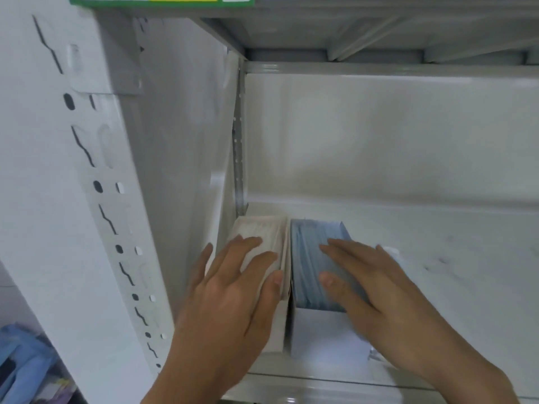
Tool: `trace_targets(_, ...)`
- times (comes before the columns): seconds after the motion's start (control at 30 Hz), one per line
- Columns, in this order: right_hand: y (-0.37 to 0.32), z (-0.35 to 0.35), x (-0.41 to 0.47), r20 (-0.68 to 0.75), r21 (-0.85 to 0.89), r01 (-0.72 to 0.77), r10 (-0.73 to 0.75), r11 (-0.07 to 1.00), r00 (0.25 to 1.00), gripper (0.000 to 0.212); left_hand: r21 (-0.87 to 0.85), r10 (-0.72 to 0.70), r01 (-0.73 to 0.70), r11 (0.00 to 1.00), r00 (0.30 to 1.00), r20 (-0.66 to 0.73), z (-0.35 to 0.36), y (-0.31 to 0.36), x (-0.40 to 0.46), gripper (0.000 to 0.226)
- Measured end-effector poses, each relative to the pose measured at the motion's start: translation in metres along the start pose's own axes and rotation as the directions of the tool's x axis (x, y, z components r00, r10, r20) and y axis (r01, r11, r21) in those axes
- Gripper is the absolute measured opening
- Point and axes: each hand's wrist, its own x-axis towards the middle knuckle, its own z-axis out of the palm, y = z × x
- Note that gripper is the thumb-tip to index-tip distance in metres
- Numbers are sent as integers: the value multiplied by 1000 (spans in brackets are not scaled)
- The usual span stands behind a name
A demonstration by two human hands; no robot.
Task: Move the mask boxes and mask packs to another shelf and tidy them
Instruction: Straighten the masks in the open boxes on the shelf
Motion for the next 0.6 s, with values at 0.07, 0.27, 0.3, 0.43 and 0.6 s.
trace_targets(0.07,3,-4,0,-104,-77,-7,-1,997,995,53,-49,132,-135,990,989,-62,3,12,4,31)
trace_targets(0.27,5,1,-5,-58,21,3,-2,1000,998,36,-70,227,-218,973,958,177,22,48,11,28)
trace_targets(0.3,8,-1,-5,-74,18,4,-3,1000,997,35,-78,210,-199,977,961,178,22,48,12,27)
trace_targets(0.43,14,-9,-4,-140,-96,-87,73,992,987,26,-65,170,-160,985,966,196,17,47,21,18)
trace_targets(0.6,3,-9,-7,-90,-218,-144,127,965,988,36,-49,149,-141,989,965,217,19,47,26,23)
